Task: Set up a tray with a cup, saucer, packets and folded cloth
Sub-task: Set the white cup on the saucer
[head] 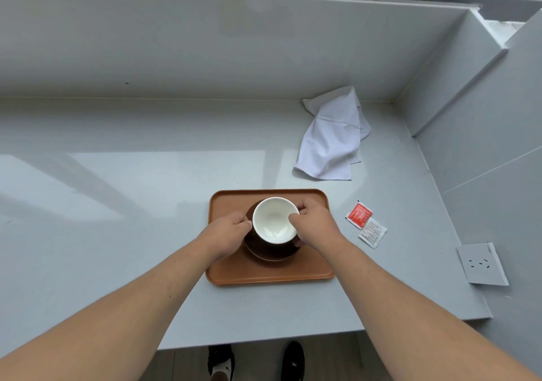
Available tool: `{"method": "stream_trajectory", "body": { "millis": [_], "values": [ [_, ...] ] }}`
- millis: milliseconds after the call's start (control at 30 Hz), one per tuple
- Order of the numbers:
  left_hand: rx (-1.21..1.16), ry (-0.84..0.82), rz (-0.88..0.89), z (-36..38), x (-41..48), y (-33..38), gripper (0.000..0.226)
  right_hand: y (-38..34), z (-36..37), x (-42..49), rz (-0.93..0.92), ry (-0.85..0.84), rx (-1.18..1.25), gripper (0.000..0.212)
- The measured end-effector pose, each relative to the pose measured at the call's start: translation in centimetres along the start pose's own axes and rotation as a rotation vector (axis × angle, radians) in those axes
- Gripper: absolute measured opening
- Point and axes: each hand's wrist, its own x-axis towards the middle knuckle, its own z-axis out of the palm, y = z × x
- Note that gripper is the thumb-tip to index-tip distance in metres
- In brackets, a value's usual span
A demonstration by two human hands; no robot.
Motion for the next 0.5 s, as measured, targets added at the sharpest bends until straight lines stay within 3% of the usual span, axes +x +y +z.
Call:
{"method": "stream_trajectory", "body": {
  "millis": [500],
  "values": [
    [0.036,0.001,0.004,0.27,0.11,-0.56,0.022,-0.28,-0.10,-0.70,0.025,-0.019,-0.002,0.017]
  ]
}}
